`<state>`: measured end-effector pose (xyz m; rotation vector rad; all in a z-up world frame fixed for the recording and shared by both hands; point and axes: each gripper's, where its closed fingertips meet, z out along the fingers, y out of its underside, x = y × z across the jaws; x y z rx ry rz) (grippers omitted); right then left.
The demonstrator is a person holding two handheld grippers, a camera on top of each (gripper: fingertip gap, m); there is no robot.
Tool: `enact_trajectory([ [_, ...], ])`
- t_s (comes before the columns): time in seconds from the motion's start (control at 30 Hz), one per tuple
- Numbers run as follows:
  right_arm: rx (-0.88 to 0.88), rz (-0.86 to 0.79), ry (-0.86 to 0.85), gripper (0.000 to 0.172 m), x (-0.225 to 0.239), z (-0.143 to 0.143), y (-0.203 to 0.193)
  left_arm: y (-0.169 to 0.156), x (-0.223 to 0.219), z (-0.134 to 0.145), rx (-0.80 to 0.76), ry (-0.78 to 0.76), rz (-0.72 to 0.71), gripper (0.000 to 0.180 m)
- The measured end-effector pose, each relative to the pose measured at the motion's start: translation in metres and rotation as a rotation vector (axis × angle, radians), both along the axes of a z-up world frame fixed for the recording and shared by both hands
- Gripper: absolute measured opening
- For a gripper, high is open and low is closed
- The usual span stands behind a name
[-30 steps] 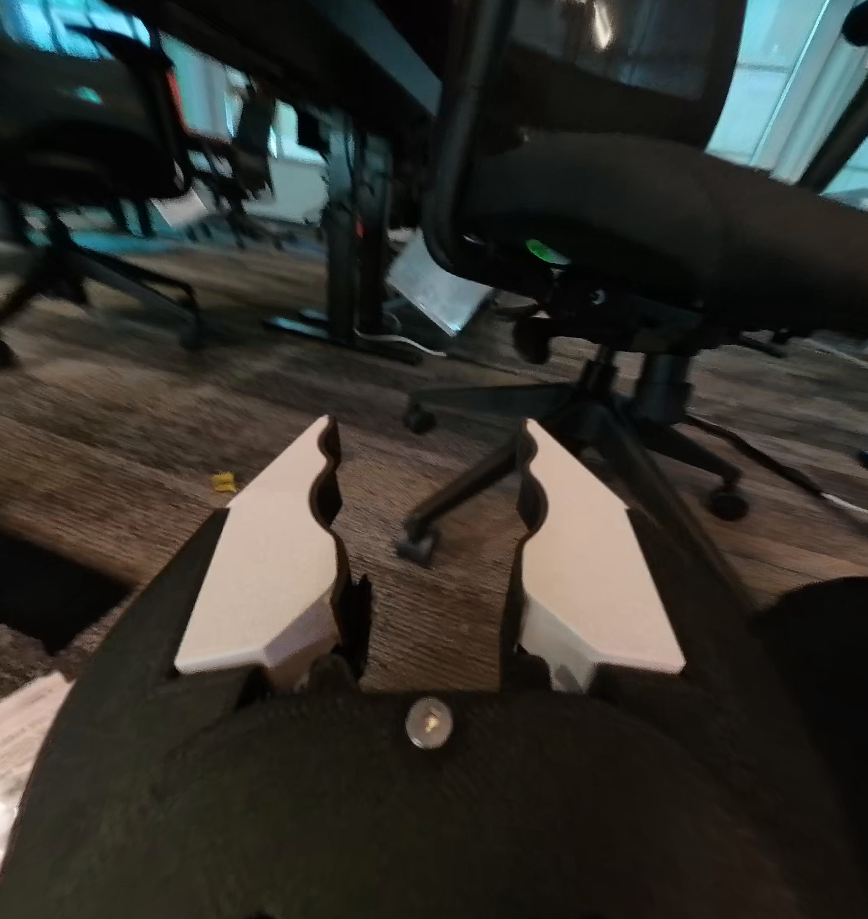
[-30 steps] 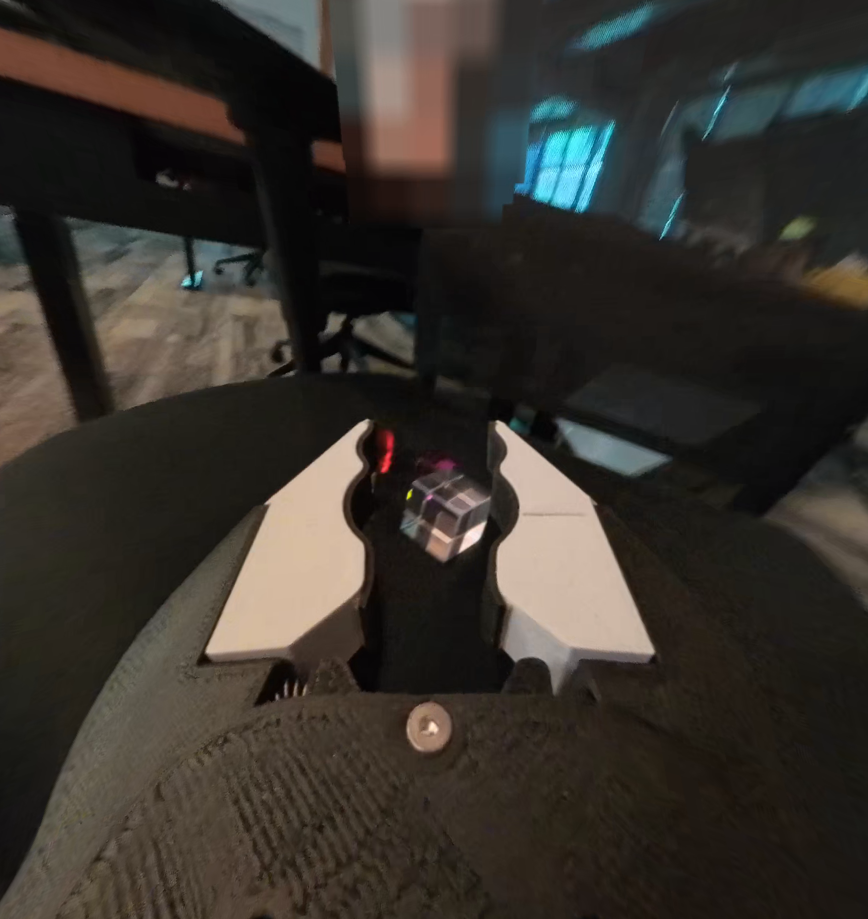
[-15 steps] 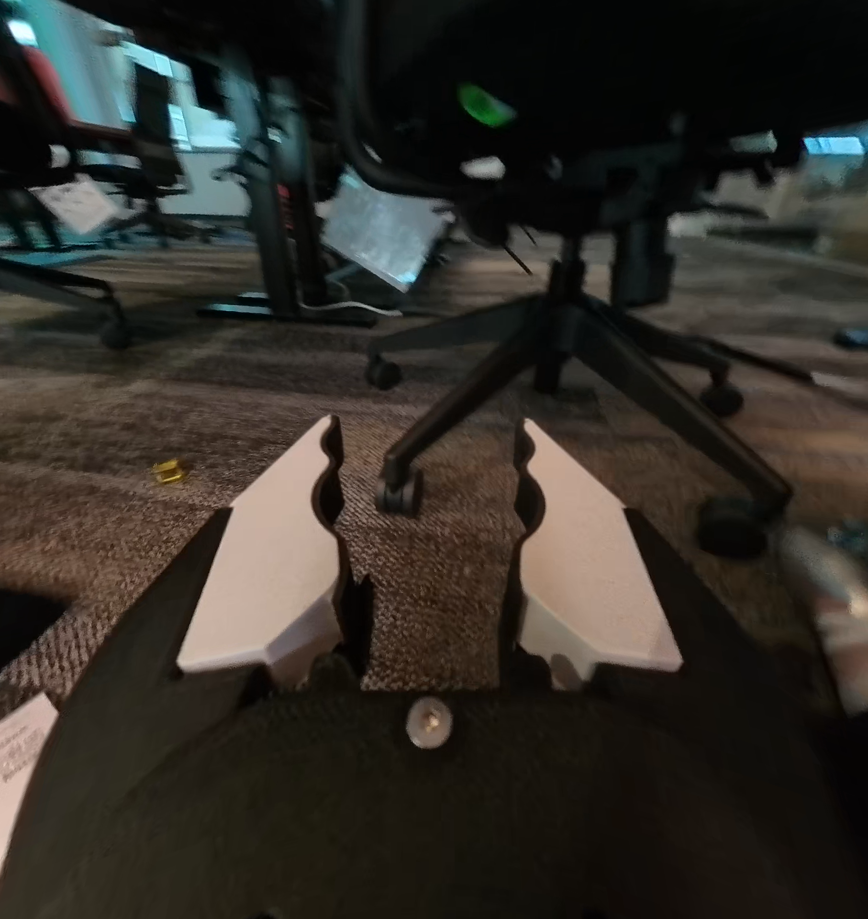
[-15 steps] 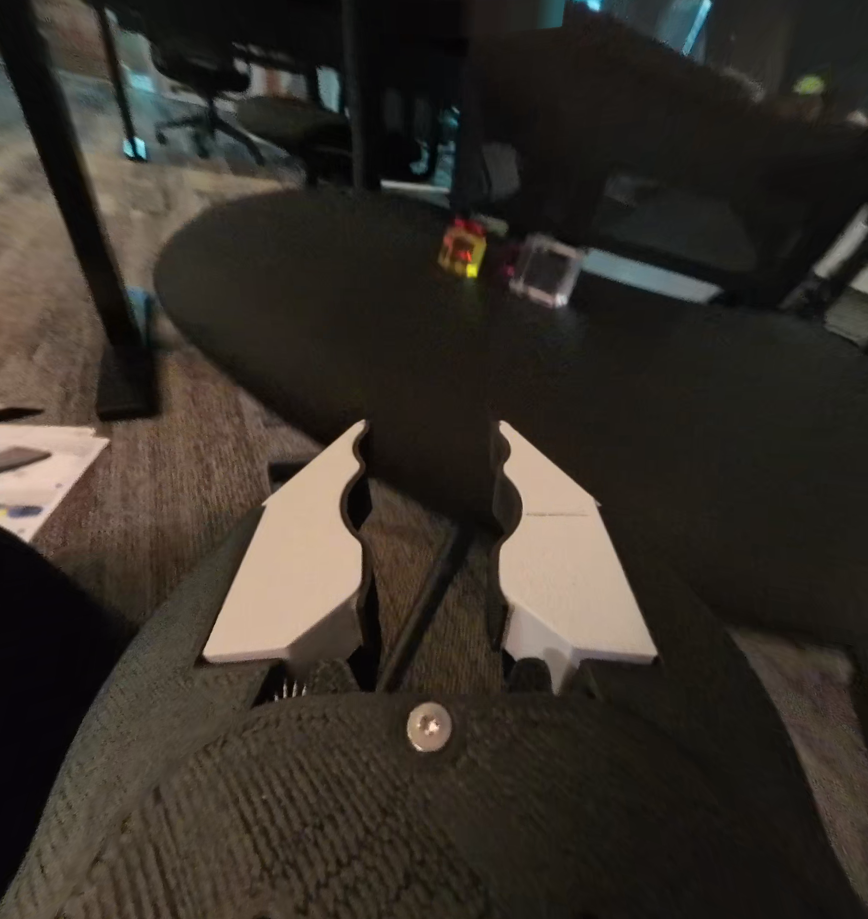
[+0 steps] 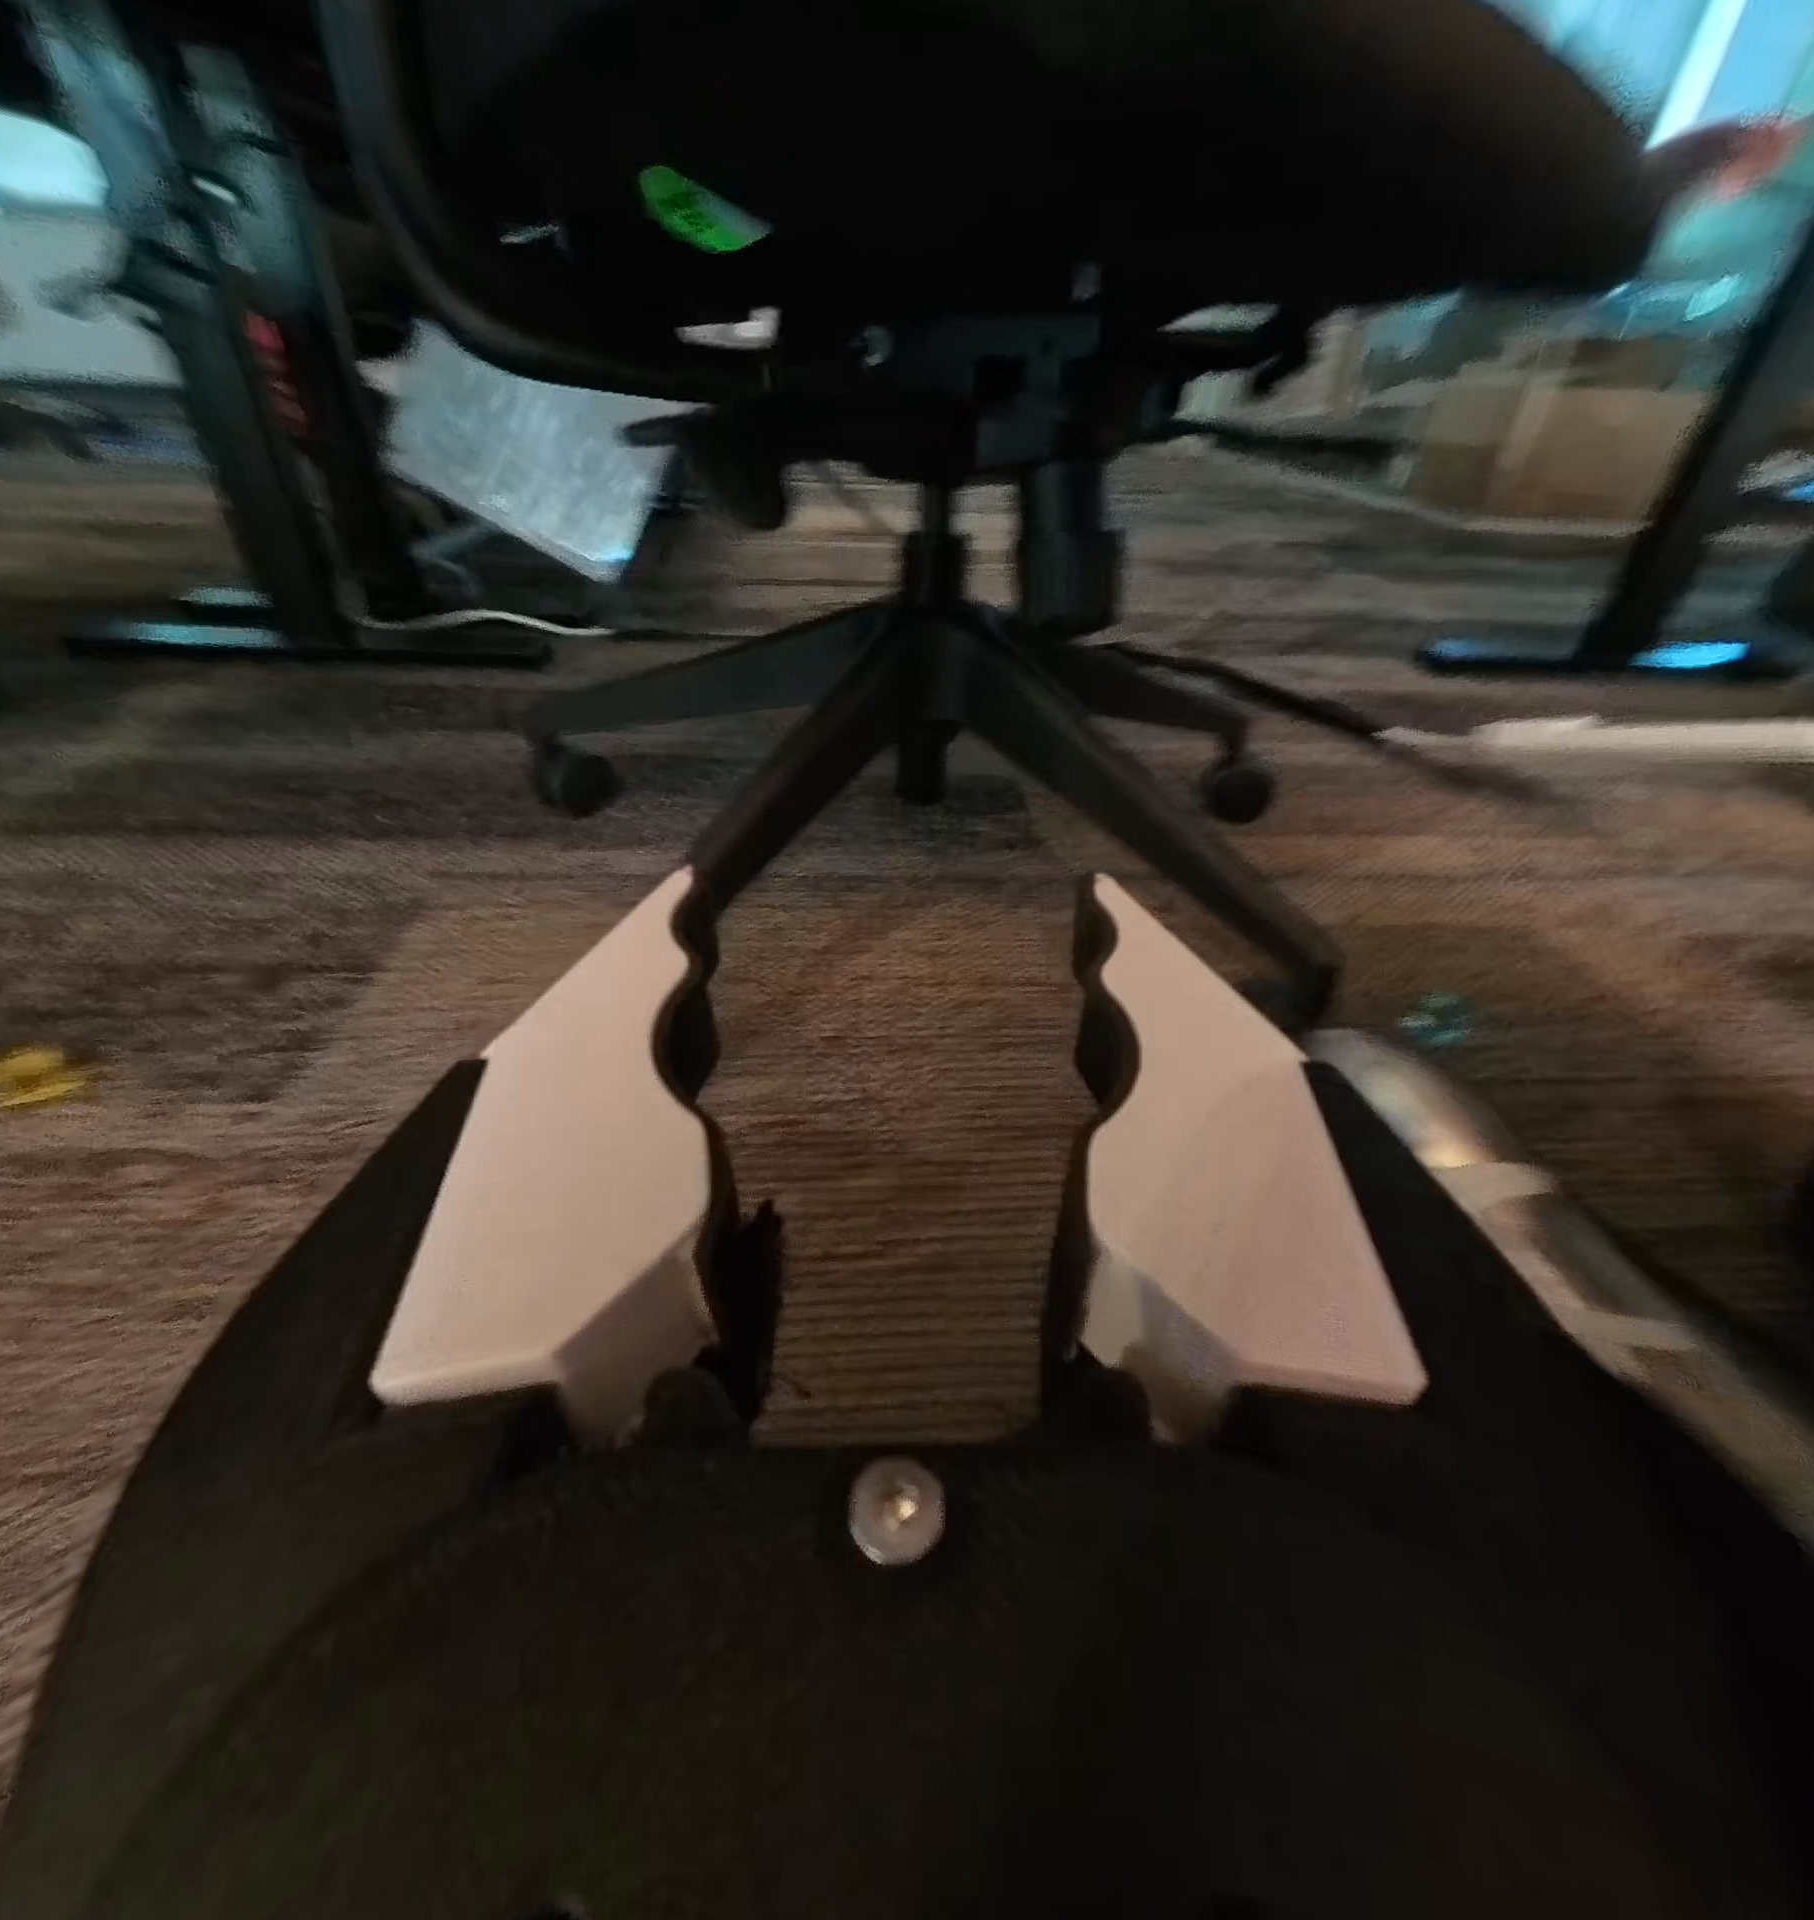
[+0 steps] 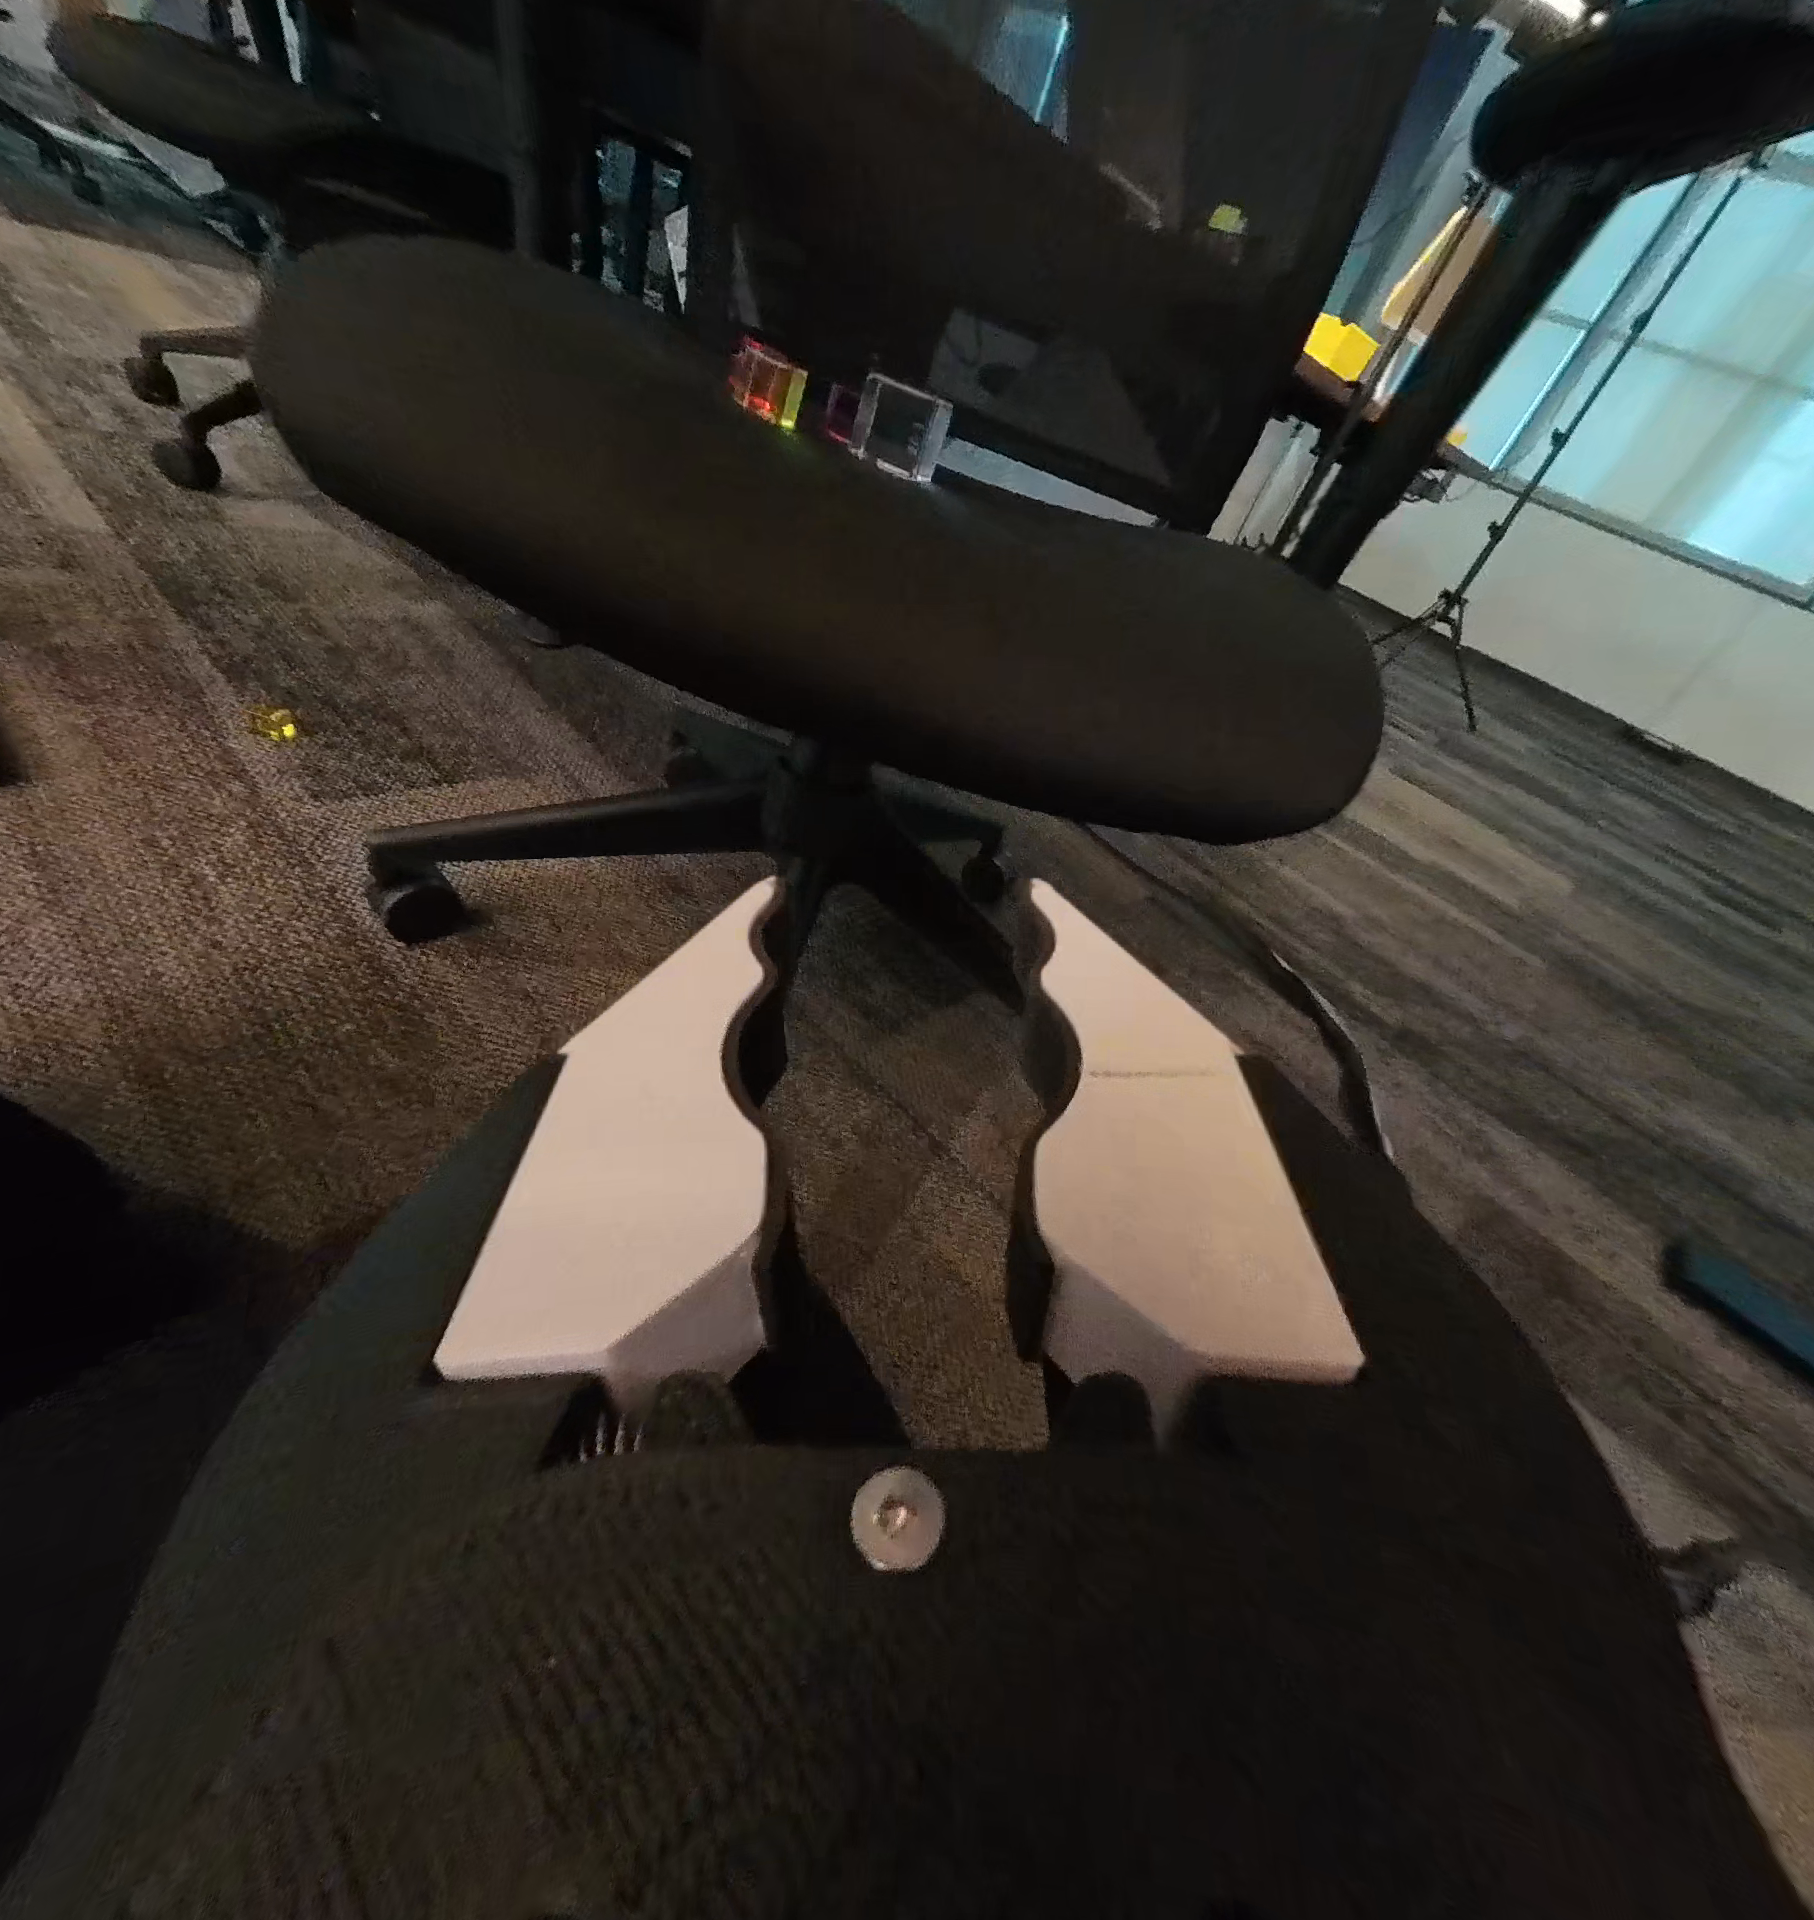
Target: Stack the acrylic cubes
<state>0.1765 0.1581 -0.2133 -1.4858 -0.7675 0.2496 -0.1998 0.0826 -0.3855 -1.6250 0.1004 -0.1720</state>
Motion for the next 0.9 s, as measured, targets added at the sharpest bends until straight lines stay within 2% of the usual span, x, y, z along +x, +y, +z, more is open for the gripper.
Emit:
enact_trajectory([
  [0.1, -0.006, 0.019, 0.015, 0.044, -0.002, 0.007, -0.015, -0.003, 0.022, 0.022, 0.003, -0.072, -0.077, 0.070],
  [0.23, 0.007, 0.002, -0.030, 0.045, 0.000, 0.001, -0.041, 0.004, 0.061, 0.044, 0.002, -0.151, -0.205, 0.073],
  [0.37, -0.019, 0.018, -0.028, 0.045, 0.000, -0.015, -0.064, 0.014, 0.115, 0.047, -0.052, -0.092, -0.362, 0.077],
  [0.47, -0.062, 0.066, -0.094, 0.046, -0.004, -0.036, -0.063, 0.018, 0.169, 0.043, -0.087, -0.048, -0.470, 0.077],
  [0.57, -0.116, 0.135, -0.194, 0.048, -0.015, -0.065, -0.051, 0.025, 0.218, 0.017, -0.210, 0.060, -0.489, 0.078],
  [0.7, -0.169, 0.174, -0.352, 0.048, -0.020, -0.116, -0.008, 0.034, 0.256, -0.024, -0.390, 0.179, -0.470, 0.077],
  [0.8, -0.270, 0.246, -0.451, 0.047, -0.023, -0.168, 0.024, 0.038, 0.269, -0.045, -0.470, 0.196, -0.465, 0.079],
  [0.9, -0.351, 0.344, -0.620, 0.048, -0.021, -0.229, 0.052, 0.045, 0.272, -0.056, -0.517, 0.190, -0.429, 0.082],
])
